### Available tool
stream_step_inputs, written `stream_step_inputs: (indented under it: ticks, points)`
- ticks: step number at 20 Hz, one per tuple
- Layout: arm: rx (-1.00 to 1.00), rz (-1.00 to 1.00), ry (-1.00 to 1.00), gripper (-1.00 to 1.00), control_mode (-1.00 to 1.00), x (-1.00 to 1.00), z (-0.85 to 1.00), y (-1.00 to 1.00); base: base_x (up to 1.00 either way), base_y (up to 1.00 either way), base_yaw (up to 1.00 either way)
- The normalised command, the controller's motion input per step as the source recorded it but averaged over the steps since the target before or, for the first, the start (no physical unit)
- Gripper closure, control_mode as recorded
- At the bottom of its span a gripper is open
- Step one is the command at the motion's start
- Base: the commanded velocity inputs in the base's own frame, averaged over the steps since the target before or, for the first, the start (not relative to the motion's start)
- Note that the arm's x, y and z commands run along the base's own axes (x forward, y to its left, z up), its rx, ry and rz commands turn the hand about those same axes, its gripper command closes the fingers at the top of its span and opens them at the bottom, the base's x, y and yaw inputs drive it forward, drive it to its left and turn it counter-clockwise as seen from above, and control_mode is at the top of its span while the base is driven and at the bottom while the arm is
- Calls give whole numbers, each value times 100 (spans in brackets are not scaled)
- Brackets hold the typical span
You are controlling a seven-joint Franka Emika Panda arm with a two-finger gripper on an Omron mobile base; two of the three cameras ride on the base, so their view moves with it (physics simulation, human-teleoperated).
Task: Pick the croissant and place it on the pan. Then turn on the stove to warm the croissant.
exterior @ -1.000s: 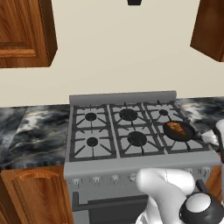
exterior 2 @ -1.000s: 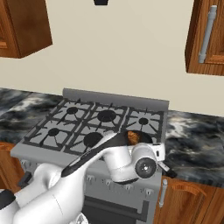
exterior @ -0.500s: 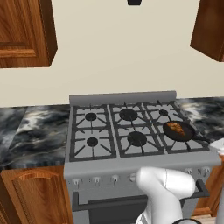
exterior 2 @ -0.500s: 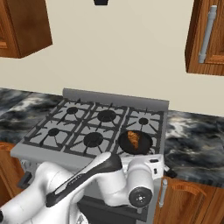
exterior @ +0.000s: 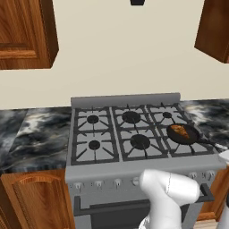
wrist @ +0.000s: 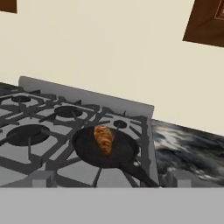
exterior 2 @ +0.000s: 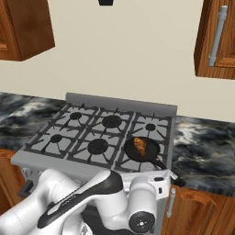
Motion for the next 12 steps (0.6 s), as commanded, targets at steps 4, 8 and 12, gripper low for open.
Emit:
stream_step_inputs:
  ticks: [4,8,12]
  points:
    - [5,0,0,-100,-100,-24,-1,-2,0,0,0]
    - [9,0,-1,-100,-100,-23,-9,-9,0,0,0]
    - [11,0,-5,-100,-100,-25,-13,-14,0,0,0]
